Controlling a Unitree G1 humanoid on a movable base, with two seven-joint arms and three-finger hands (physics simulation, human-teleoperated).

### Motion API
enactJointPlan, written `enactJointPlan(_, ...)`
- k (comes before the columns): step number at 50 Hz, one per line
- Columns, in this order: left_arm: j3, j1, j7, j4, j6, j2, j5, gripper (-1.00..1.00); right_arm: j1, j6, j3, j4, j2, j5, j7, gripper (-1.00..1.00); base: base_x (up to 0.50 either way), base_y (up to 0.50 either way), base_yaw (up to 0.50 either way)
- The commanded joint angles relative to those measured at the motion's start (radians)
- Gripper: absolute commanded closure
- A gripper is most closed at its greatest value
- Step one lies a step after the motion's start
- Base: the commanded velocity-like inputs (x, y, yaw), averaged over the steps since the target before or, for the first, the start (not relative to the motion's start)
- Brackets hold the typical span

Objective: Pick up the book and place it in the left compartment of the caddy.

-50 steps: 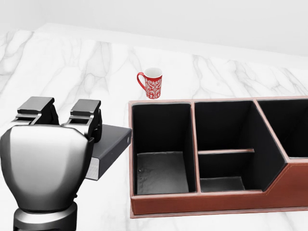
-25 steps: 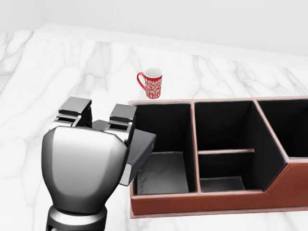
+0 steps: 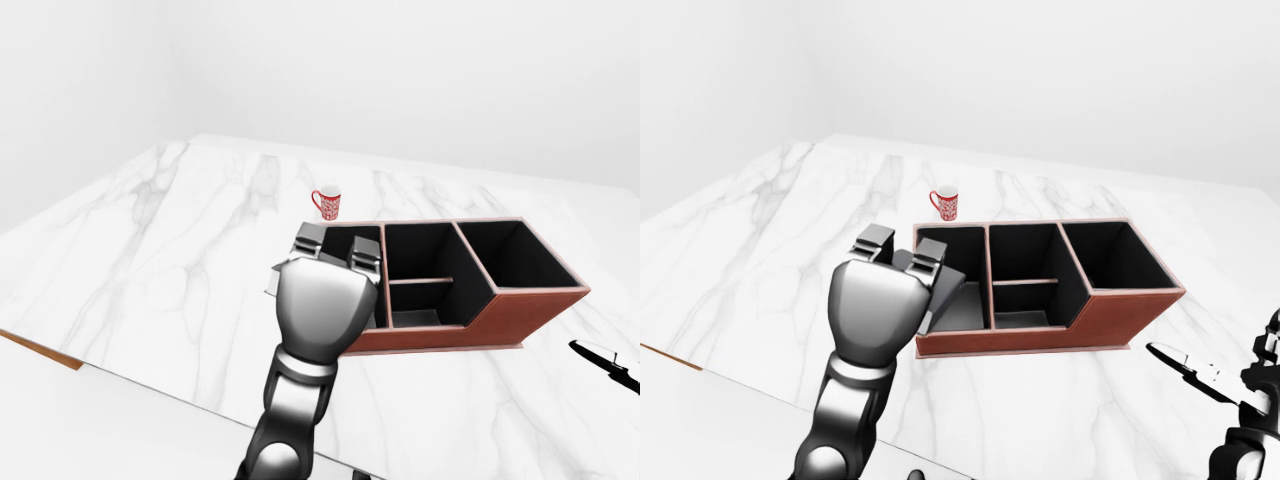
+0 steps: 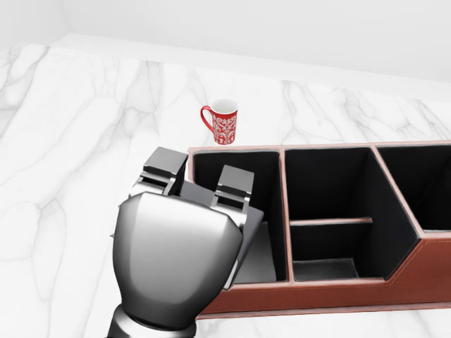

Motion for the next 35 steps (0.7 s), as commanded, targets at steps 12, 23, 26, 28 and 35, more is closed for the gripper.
enactJointPlan(12,-0.074,-0.030,0.012,0.008,0.000,0.032,0.013,1.00,-0.004,0.000,-0.010,-0.015,-0.005,0.019,-0.014,-1.00,0.00,0.00,0.00)
enactJointPlan(23,-0.074,-0.030,0.012,0.008,0.000,0.032,0.013,1.00,-0.004,0.000,-0.010,-0.015,-0.005,0.019,-0.014,-1.00,0.00,0.00,0.00)
enactJointPlan(26,-0.074,-0.030,0.012,0.008,0.000,0.032,0.013,1.00,-0.004,0.000,-0.010,-0.015,-0.005,0.019,-0.014,-1.00,0.00,0.00,0.00)
enactJointPlan(28,-0.074,-0.030,0.012,0.008,0.000,0.032,0.013,1.00,-0.004,0.000,-0.010,-0.015,-0.005,0.019,-0.014,-1.00,0.00,0.00,0.00)
enactJointPlan(35,-0.078,-0.062,-0.013,0.034,0.000,0.027,0.013,1.00,-0.004,0.000,-0.014,-0.019,-0.007,0.024,-0.013,-1.00,0.00,0.00,0.00)
